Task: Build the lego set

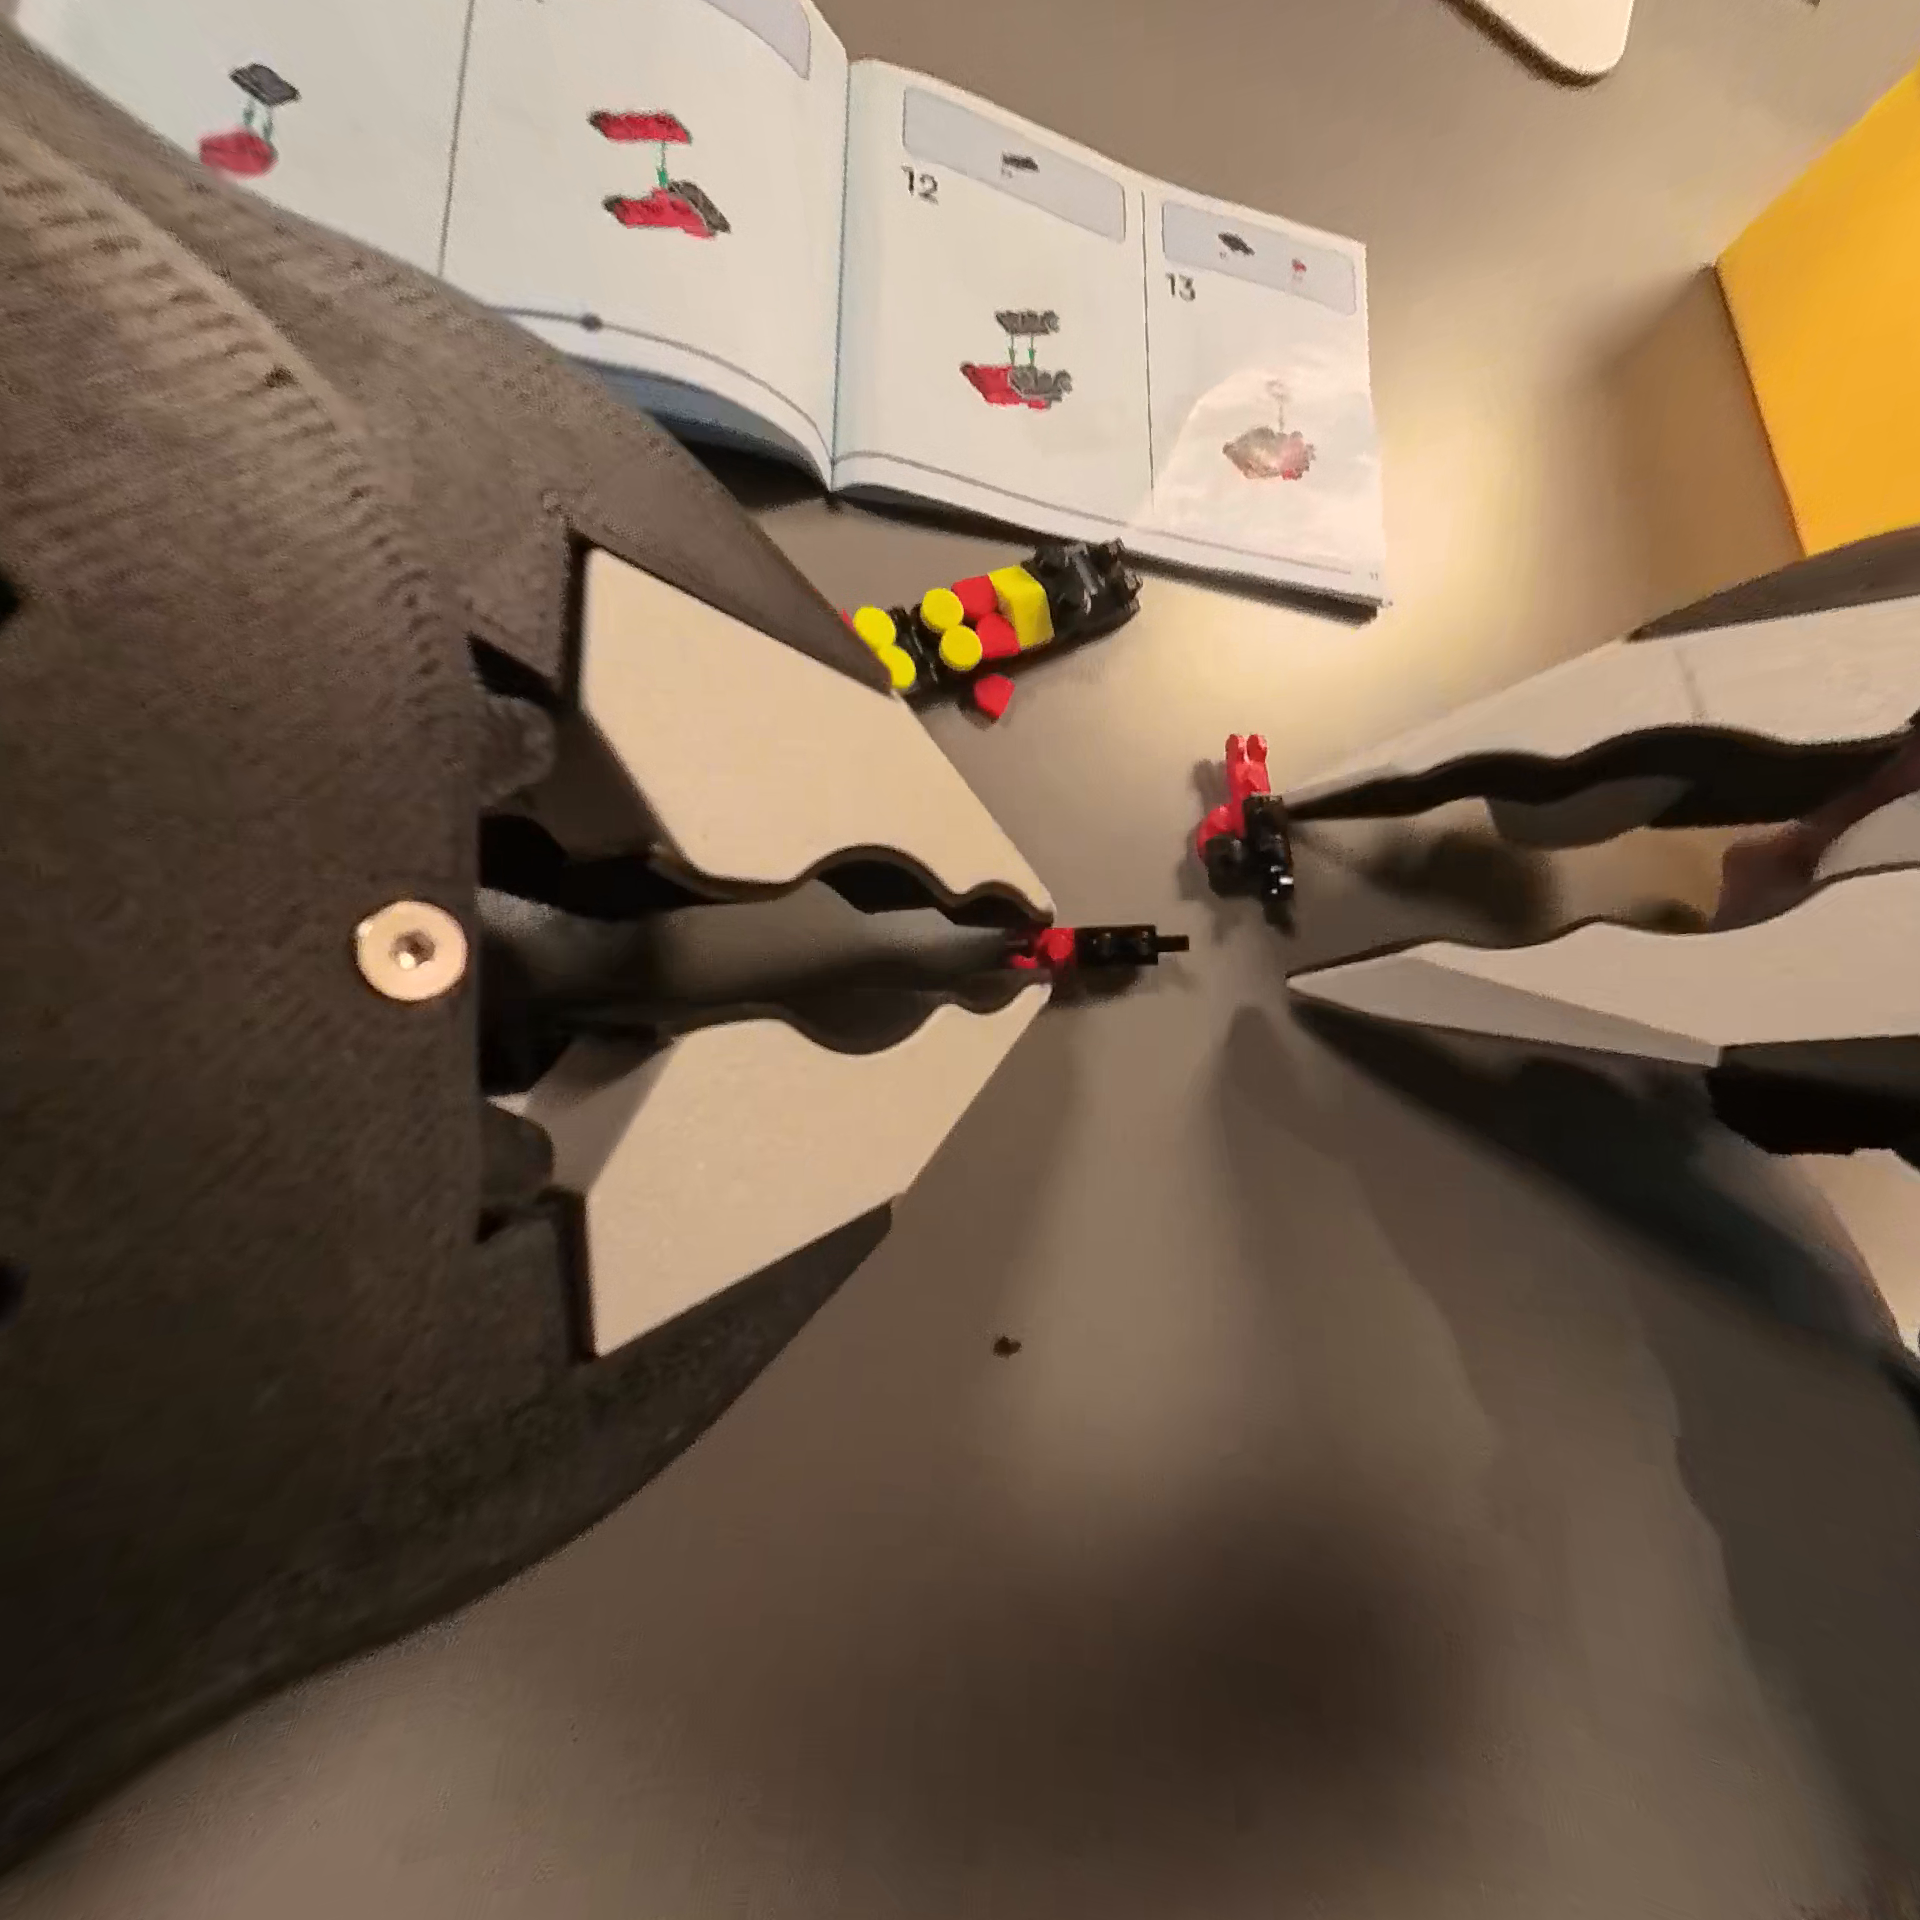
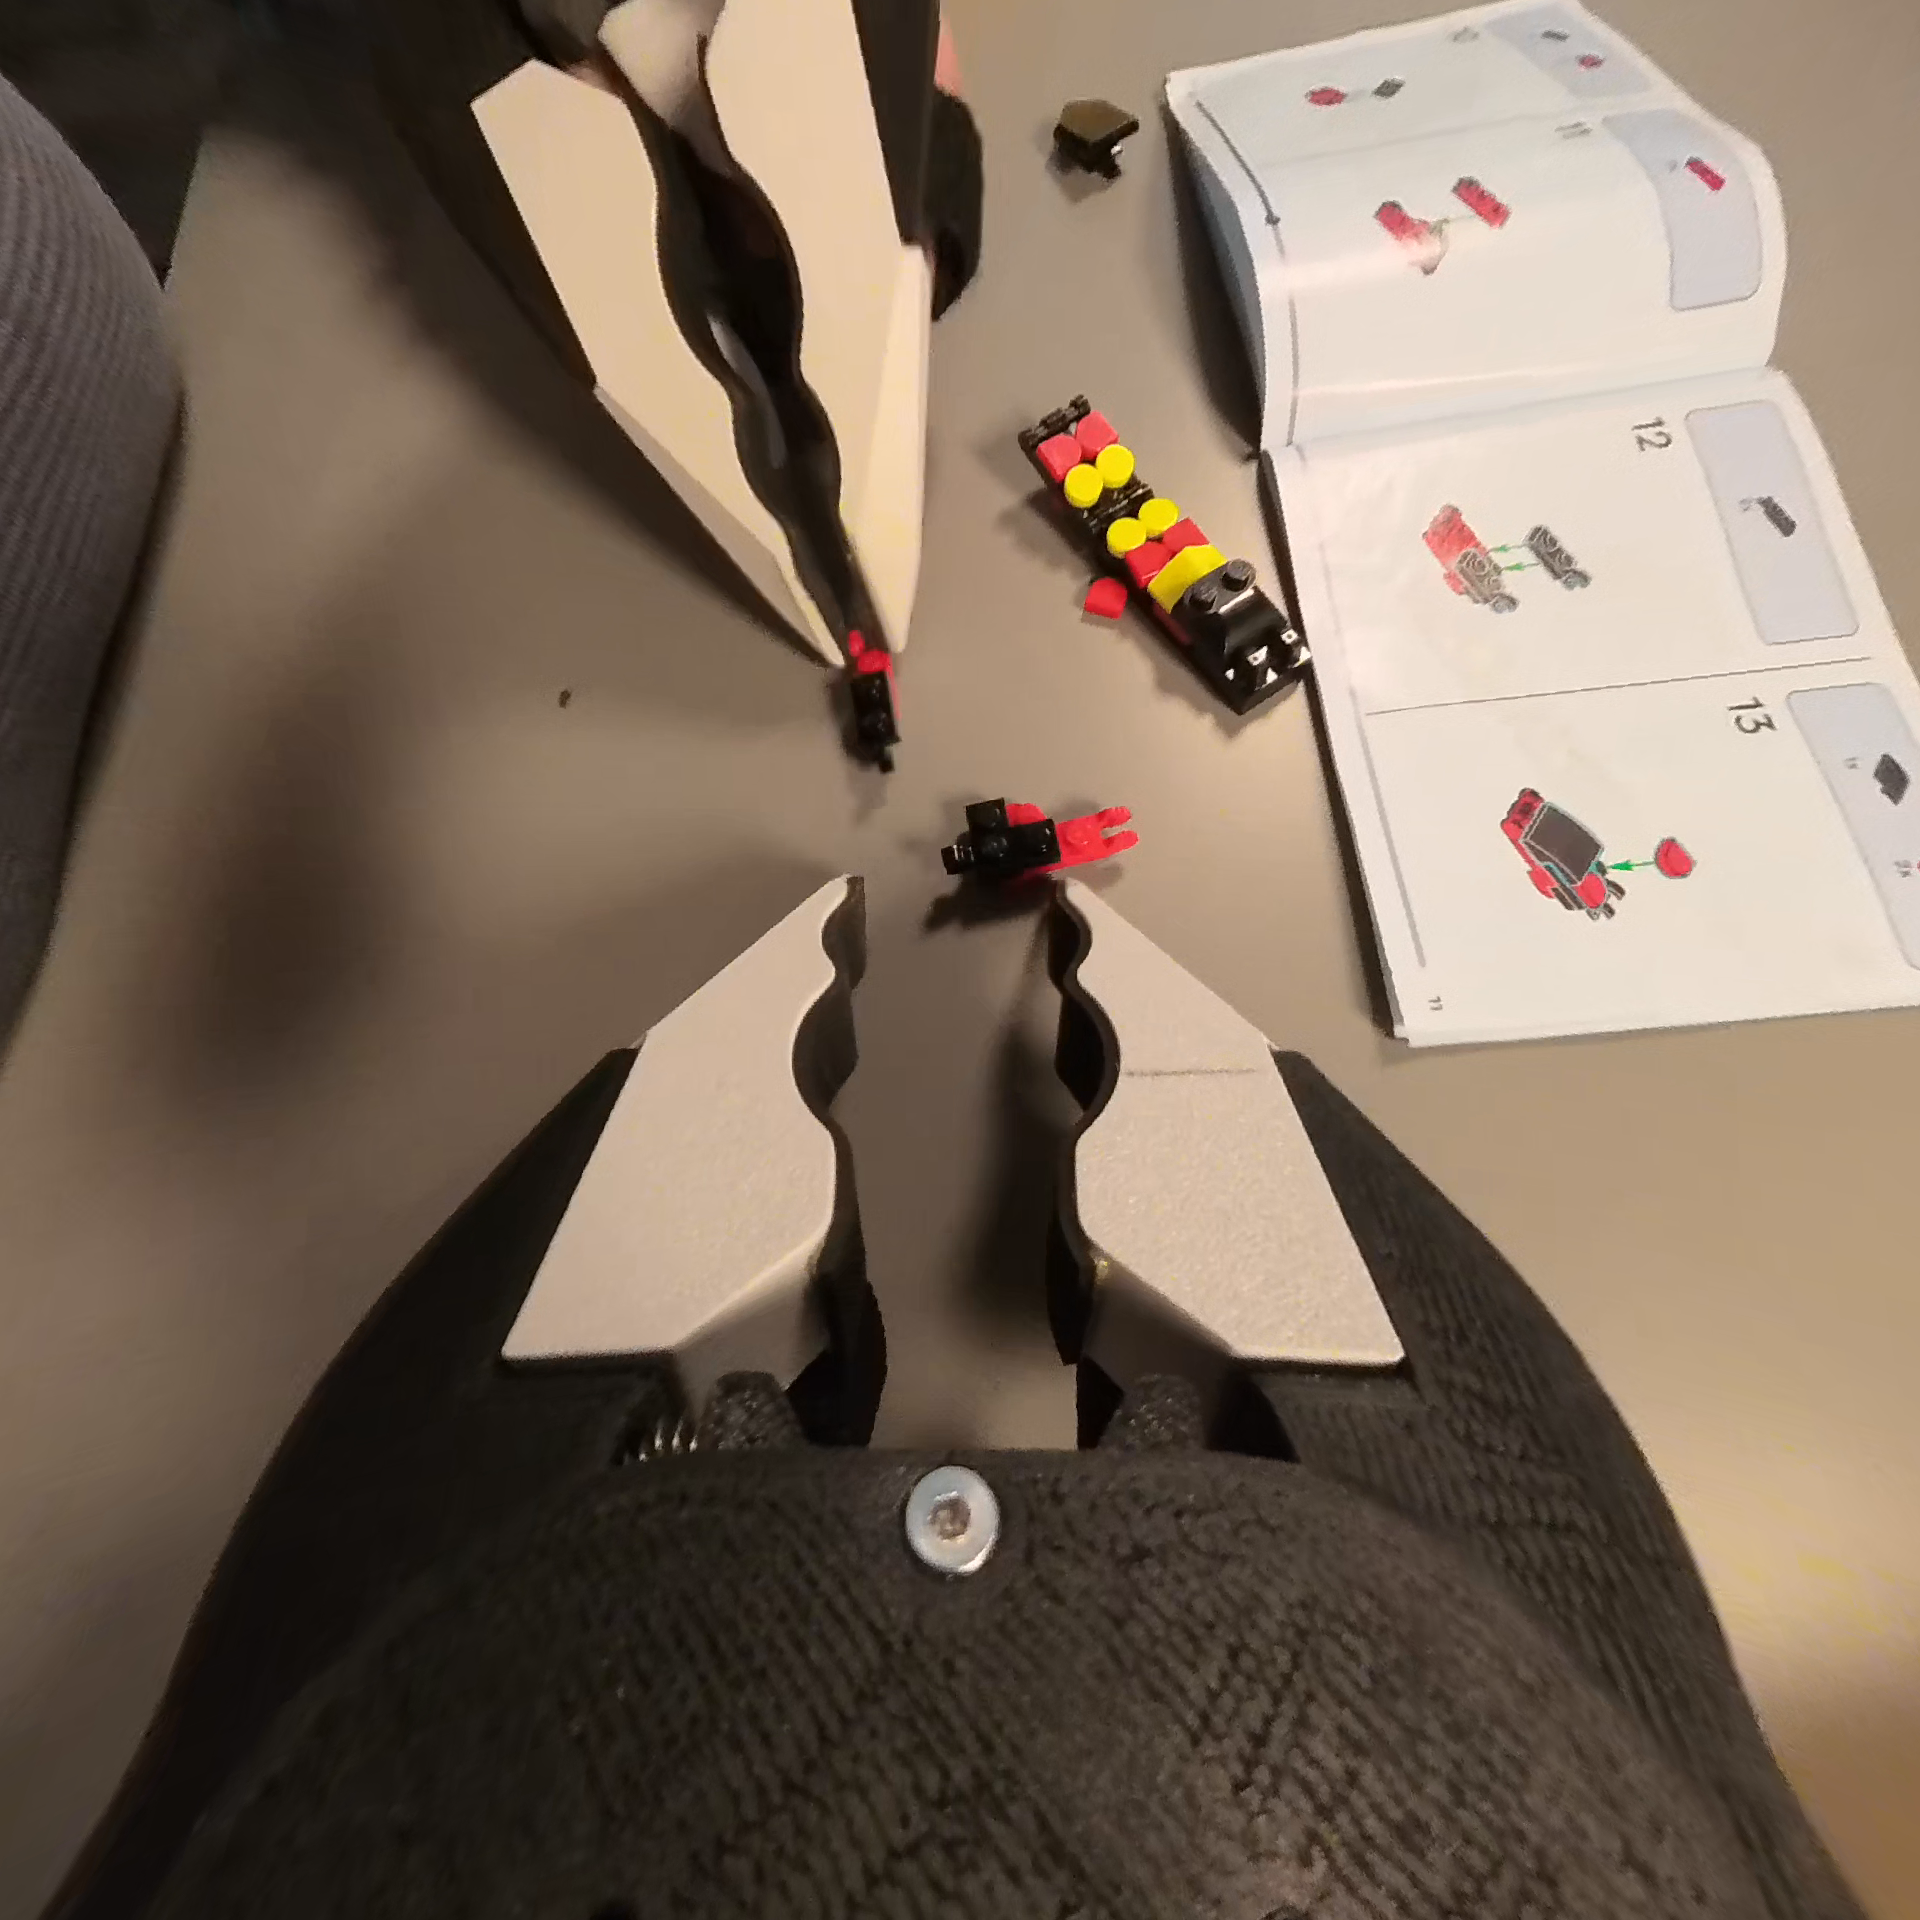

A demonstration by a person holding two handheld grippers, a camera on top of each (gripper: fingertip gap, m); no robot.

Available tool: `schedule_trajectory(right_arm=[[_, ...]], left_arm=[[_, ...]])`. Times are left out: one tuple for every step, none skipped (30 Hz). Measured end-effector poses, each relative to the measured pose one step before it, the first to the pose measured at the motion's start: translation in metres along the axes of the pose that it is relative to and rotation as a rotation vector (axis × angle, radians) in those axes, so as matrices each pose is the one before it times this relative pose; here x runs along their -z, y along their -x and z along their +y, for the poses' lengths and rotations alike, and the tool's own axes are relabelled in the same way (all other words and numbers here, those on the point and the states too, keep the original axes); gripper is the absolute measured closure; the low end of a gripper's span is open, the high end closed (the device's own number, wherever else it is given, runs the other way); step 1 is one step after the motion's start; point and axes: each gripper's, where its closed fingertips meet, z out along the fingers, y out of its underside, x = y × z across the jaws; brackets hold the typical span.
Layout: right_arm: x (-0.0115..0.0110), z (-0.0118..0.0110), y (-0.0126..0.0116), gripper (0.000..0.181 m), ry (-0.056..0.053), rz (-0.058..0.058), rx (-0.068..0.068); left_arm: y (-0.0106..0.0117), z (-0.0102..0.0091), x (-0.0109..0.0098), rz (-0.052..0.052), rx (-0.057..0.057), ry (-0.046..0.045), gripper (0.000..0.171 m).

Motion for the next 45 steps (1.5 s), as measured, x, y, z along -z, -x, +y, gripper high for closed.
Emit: schedule_trajectory(right_arm=[[-0.00046, -0.00142, -0.00059, 0.148, -0.0076, 0.003, -0.0114], [-0.00031, -0.00216, -0.00143, 0.147, -0.0081, 0.009, -0.0152], [-0.00024, -0.00257, -0.00305, 0.145, -0.0076, 0.0232, -0.0181], [-0.0004, -0.00308, -0.00241, 0.142, -0.0055, 0.0248, -0.0133], [-0.0007, -0.00312, -0.00007, 0.138, -0.0042, 0.0177, -0.002], [-0.00102, -0.00259, -0.00087, 0.136, 0.0012, 0.0274, 0.0011], [-0.00135, -0.00076, -0.00163, 0.136, 0.0123, 0.0317, 0.0001], [-0.00128, 0.00092, -0.00127, 0.136, 0.0185, 0.0254, 0.0007], [-0.00063, 0.00186, -0.00221, 0.138, 0.0215, 0.0255, -0.0048], [0.0, 0.00238, -0.0011, 0.14, 0.0209, 0.0121, -0.0074], [0.00059, 0.00175, -0.00049, 0.145, 0.0136, 0.003, -0.0123], [0.00084, 0.00118, -0.00069, 0.15, 0.0075, 0.0, -0.0183], [0.00092, 0.00125, -0.00035, 0.155, 0.0065, -0.0045, -0.0192], [0.00057, 0.00104, -0.00146, 0.159, 0.0035, 0.0021, -0.021], [0.00034, 0.00042, -0.00125, 0.161, -0.0016, 0.001, -0.0216], [-0.00012, -0.00011, 0.00105, 0.163, -0.004, -0.0136, -0.0193], [-0.00055, -0.00032, 0.00159, 0.167, -0.004, -0.0137, -0.0167], [-0.00094, -0.00008, 0.00149, 0.17, -0.0031, -0.011, -0.0033], [-0.00084, -0.00053, 0.00116, 0.172, -0.0067, -0.0063, 0.0081], [-0.00065, -0.00066, 0.00098, 0.174, -0.0055, -0.0045, 0.0088], [-0.00065, -0.0004, 0.00235, 0.174, -0.0037, -0.0148, 0.0093], [-0.00116, -0.0003, 0.0042, 0.175, -0.0049, -0.0261, 0.0127], [-0.00152, -0.00016, 0.00516, 0.176, -0.0032, -0.0314, 0.013], [-0.00189, 0.00002, 0.00695, 0.176, 0.0001, -0.0401, 0.0177], [-0.00226, 0.00024, 0.00848, 0.176, 0.0028, -0.0457, 0.0275], [-0.00262, 0.00017, 0.00858, 0.176, 0.0041, -0.0412, 0.0324], [-0.00274, 0.00014, 0.00792, 0.176, 0.006, -0.0338, 0.0343], [-0.00221, -0.00029, 0.0051, 0.175, 0.0056, -0.0154, 0.03], [-0.00128, -0.00065, 0.00233, 0.171, 0.0049, -0.0003, 0.0218], [0.00006, -0.00119, 0.00104, 0.161, -0.0004, 0.0041, 0.0176], [0.00169, -0.00255, 0.00031, 0.153, -0.0117, 0.0049, 0.0153], [0.00315, -0.00404, -0.00041, 0.147, -0.0228, 0.007, 0.0125], [0.00388, -0.0055, 0.00061, 0.145, -0.0323, 0.0013, 0.0156], [0.00366, -0.00657, 0.00183, 0.145, -0.0388, -0.0032, 0.0231], [0.00269, -0.00618, 0.00225, 0.145, -0.0363, -0.0029, 0.0275], [0.00111, -0.0039, 0.00327, 0.148, -0.0217, -0.0075, 0.0253], [-0.00047, -0.00057, 0.00396, 0.155, 0.0003, -0.0138, 0.0202], [-0.00205, 0.00212, 0.00229, 0.16, 0.0195, -0.0052, 0.0144], [-0.00276, 0.00396, 0.0011, 0.164, 0.0301, 0.0017, 0.0143], [-0.00273, 0.00411, 0.00107, 0.169, 0.0282, 0.0016, 0.0181], [-0.00209, 0.00293, -0.00044, 0.171, 0.0175, 0.0097, 0.0165], [-0.00117, 0.00172, -0.00061, 0.175, 0.0097, 0.0078, 0.0095], [-0.00021, 0.00058, -0.0003, 0.178, 0.0027, 0.0022, 0.0013], [0.00054, -0.00066, -0.00028, 0.181, -0.0051, 0.0009, -0.0022], [0.00082, -0.00112, -0.00008, 0.181, -0.0083, -0.0016, -0.0027]], left_arm=[[0.00248, -0.00003, 0.00109, -0.0088, -0.0023, -0.00318, 0.165], [0.00142, 0.00034, 0.00076, -0.0003, 0.0027, 0.00014, 0.165], [0.00107, 0.00018, 0.00066, 0.0017, 0.0077, -0.00142, 0.165], [0.00083, 0.00022, 0.00057, 0.0017, 0.0083, -0.00089, 0.165], [0.00066, 0.00031, 0.00061, 0.0005, 0.0037, 0.00001, 0.165], [0.00064, 0.00005, 0.00052, -0.0012, -0.0004, -0.00101, 0.165], [0.00014, -0.00003, 0.00061, 0.0003, -0.0019, -0.00035, 0.165], [-0.00035, -0.00007, 0.00041, 0.0029, -0.0029, 0.00008, 0.165], [-0.00079, -0.00039, 0.00037, 0.0048, -0.0042, -0.00122, 0.165], [-0.00099, -0.00013, 0.00031, 0.0053, -0.0047, -0.0002, 0.165], [-0.00111, -0.0001, 0.00033, 0.0064, -0.0051, 0.00007, 0.165], [-0.00104, -0.00014, 0.00024, 0.0056, -0.006, -0.00093, 0.165], [0.00022, -0.00007, 0.00025, -0.0023, -0.0042, -0.00092, 0.165], [0.00028, 0.00005, 0.00013, -0.0014, -0.0028, -0.00045, 0.165], [-0.00011, 0.00006, 0.00019, 0.0024, -0.0014, 0.00011, 0.165], [0.00022, -0.00008, 0.00004, 0.0004, 0.0002, -0.00057, 0.165], [0.00036, -0.00031, 0.00024, -0.0012, 0.0002, -0.00187, 0.165], [0.00007, -0.00044, 0.00031, 0.0007, -0.0003, -0.00244, 0.165], [0.00008, -0.00046, 0.00034, 0.0007, -0.0016, -0.00277, 0.165], [-0.00008, -0.00051, 0.00036, 0.0011, -0.0033, -0.00306, 0.165], [-0.00056, -0.0006, 0.00046, 0.0047, -0.0047, -0.00329, 0.165], [-0.00067, -0.00093, 0.00067, 0.0049, -0.0051, -0.00591, 0.165], [-0.00028, -0.00119, 0.00069, 0.0033, -0.004, -0.00672, 0.165], [-0.00174, -0.0014, 0.00085, 0.0125, -0.006, -0.00827, 0.165], [-0.00379, -0.00212, 0.00105, 0.0251, -0.009, -0.01261, 0.165], [-0.0044, -0.00281, 0.00129, 0.0274, -0.0108, -0.01583, 0.165], [-0.00393, -0.00271, 0.00126, 0.0213, -0.0107, -0.01374, 0.165], [-0.00311, -0.00221, 0.00111, 0.0157, -0.0105, -0.00836, 0.165], [-0.00283, -0.00143, 0.00078, 0.0129, -0.0111, -0.00364, 0.165], [-0.002, -0.00069, 0.00049, 0.0078, -0.0085, 0.00096, 0.165], [-0.00148, -0.00024, 0.00029, 0.0054, -0.0045, 0.0026, 0.165], [-0.00147, -0.00013, -0.00014, 0.0073, -0.0013, 0.00234, 0.165], [-0.00085, -0.0002, -0.00024, 0.0032, 0.0004, 0.00053, 0.165], [-0.00043, -0.00029, -0.00035, 0.001, 0.0014, 0.00003, 0.165], [-0.00029, -0.0003, -0.00051, 0.0008, 0.0022, -0.00037, 0.165], [0.00002, -0.00026, -0.00066, -0.0006, 0.0029, -0.00045, 0.165], [0.00049, -0.00006, -0.00072, -0.003, 0.0034, 0.00057, 0.165], [0.0003, 0.00011, -0.00063, -0.0003, 0.0026, 0.00148, 0.165], [0.0004, 0.00046, -0.00052, -0.0006, 0.0031, 0.00165, 0.165], [0.00033, 0.00045, -0.00039, -0.0012, 0.0039, 0.00047, 0.165], [-0.00114, 0.00053, -0.00045, 0.0088, 0.0028, 0.00087, 0.165], [-0.00114, 0.00036, -0.0006, 0.0067, 0.0029, 0.00067, 0.165], [-0.00108, 0.00038, -0.00092, 0.0039, -0.0012, 0.00174, 0.165], [-0.00066, 0.0006, -0.00077, 0.0, -0.0034, 0.00495, 0.165], [0.00115, 0.00093, -0.00057, -0.0113, -0.0051, 0.00713, 0.165]])
